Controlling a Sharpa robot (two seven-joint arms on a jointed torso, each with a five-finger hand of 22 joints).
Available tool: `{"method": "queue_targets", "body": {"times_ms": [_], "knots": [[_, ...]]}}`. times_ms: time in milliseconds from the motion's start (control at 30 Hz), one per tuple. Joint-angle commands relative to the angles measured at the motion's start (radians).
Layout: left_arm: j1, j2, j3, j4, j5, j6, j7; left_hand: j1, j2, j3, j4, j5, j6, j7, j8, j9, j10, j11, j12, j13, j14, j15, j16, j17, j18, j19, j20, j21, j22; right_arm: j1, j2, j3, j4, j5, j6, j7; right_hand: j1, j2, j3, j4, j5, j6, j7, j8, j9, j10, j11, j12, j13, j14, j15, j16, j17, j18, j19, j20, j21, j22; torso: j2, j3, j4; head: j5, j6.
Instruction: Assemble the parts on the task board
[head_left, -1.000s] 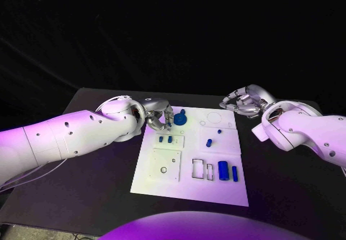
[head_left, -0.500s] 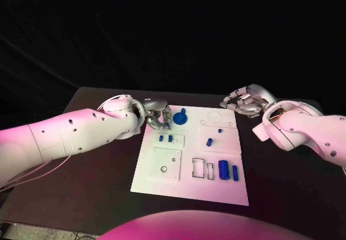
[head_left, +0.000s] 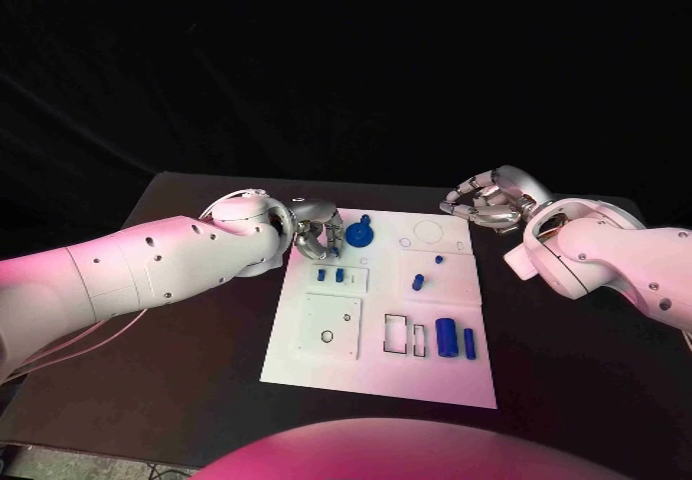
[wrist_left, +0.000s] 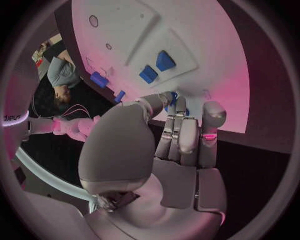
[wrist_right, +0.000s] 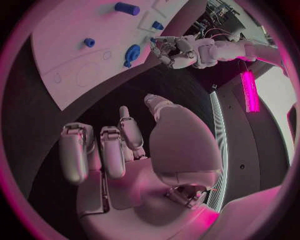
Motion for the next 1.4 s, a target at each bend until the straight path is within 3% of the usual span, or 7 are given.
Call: {"method": "queue_targets", "body": {"times_ms": [33, 1400], "knots": [[0.000, 0.003, 0.000, -0.001, -0.010, 0.024, -0.001, -0.008, 0.000, -0.002, -0.005, 0.003, 0.007, -0.002, -0.006, 0.001, 0.007, 0.000, -0.005, -0.001, 0.003, -0.002, 0.002, 0.000, -0.011, 0.001, 0.002, -0.002, 0.114, 0.000, 0.000, 0.000, 0.001, -0.005, 0.001, 0.006, 0.001, -0.004, 0.004, 0.000, 0.005, -0.003, -0.001, 0.002, 0.001, -0.004, -0.001, -0.005, -0.001, 0.088, -0.008, -0.003, 0.197, 0.020, 0.027, -0.009, -0.007, 0.202, 0.000, -0.0003, 0.0017, -0.002, -0.001], [0.000, 0.025, -0.007, -0.012, -0.014, 0.054, -0.011, -0.032, -0.003, -0.008, -0.005, -0.010, 0.003, -0.001, -0.017, 0.002, 0.011, 0.002, -0.026, -0.002, -0.001, 0.000, 0.001, -0.009, -0.012, -0.001, 0.003, 0.002, 0.114, -0.001, 0.002, 0.000, -0.002, -0.005, 0.008, 0.006, 0.000, -0.005, 0.006, 0.000, 0.005, -0.003, -0.001, 0.002, 0.001, -0.003, -0.001, -0.003, 0.001, 0.089, -0.008, -0.003, 0.199, 0.019, 0.028, -0.009, -0.005, 0.203, -0.001, 0.0001, 0.0010, -0.004, -0.010]]}}
